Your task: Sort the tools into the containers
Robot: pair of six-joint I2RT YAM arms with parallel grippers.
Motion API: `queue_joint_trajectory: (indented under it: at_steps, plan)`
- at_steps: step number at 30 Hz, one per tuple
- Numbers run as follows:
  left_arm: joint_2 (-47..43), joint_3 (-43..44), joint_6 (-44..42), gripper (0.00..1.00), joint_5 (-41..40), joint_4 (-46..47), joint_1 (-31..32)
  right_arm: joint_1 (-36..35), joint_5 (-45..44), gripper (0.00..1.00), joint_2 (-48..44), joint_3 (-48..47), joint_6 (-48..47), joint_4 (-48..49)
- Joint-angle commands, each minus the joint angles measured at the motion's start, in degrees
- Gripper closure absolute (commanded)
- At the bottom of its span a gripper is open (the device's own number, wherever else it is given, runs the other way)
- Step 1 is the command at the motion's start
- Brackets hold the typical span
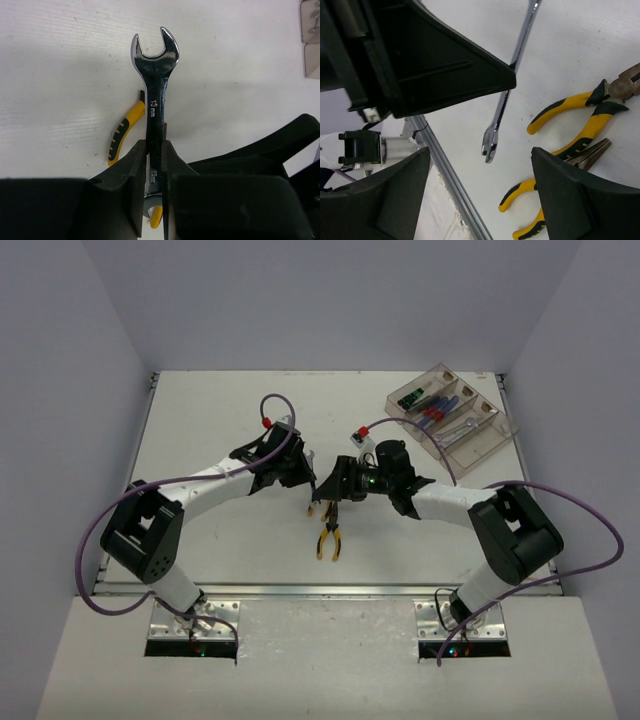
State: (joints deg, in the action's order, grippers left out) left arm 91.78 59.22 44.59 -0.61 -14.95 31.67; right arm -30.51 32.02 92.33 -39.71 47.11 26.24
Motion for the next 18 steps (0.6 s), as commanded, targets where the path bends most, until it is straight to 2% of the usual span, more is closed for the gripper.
queue_joint_trajectory:
  at_steps: [1,4,6,11,13,14,15,16,17,18]
  plan:
    - [-4.5,-3.4,3.5,1.0,1.9,5.8,1.3,-0.9,-0.2,0.27,2.2,-1.6,3.5,6.8]
    - [-6.1,-4.0,4.6,1.0,2.1,7.0,3.2,-1.5,0.6,0.35,3.1,-1.7,4.2,8.9]
    - [-7.3,-4.0,5.5,1.0,2.2,7.6,4.6,-2.2,0.8,0.45,3.5,-1.8,4.5,9.9]
    - [-8.8,-3.9,6.8,1.0,1.7,8.5,6.8,-2.9,1.0,0.47,4.6,-2.7,5.0,9.8]
    - [-9.2,-3.8,7.0,1.0,1.1,8.7,7.4,-3.0,1.5,0.57,4.9,-2.6,5.7,10.4]
    - [-9.3,-3.8,7.0,1.0,1.0,8.7,7.5,-3.0,1.5,0.7,4.9,-2.4,6.1,10.8]
    - [-9.4,-3.7,6.8,1.0,1.0,8.7,7.6,-3.0,1.3,1.0,4.6,-1.8,6.6,11.7]
    - [-9.6,-3.5,6.4,0.98,0.9,8.6,7.6,-3.0,0.5,1.0,4.1,-0.9,7.0,11.5]
    - [-9.9,-3.4,6.1,0.9,0.3,8.4,7.6,-3.0,-0.9,1.0,2.8,-0.5,7.1,11.3]
    - [-10.1,-3.2,5.6,0.85,-0.9,8.1,7.5,-2.9,-1.1,1.0,1.9,-0.2,7.2,10.7]
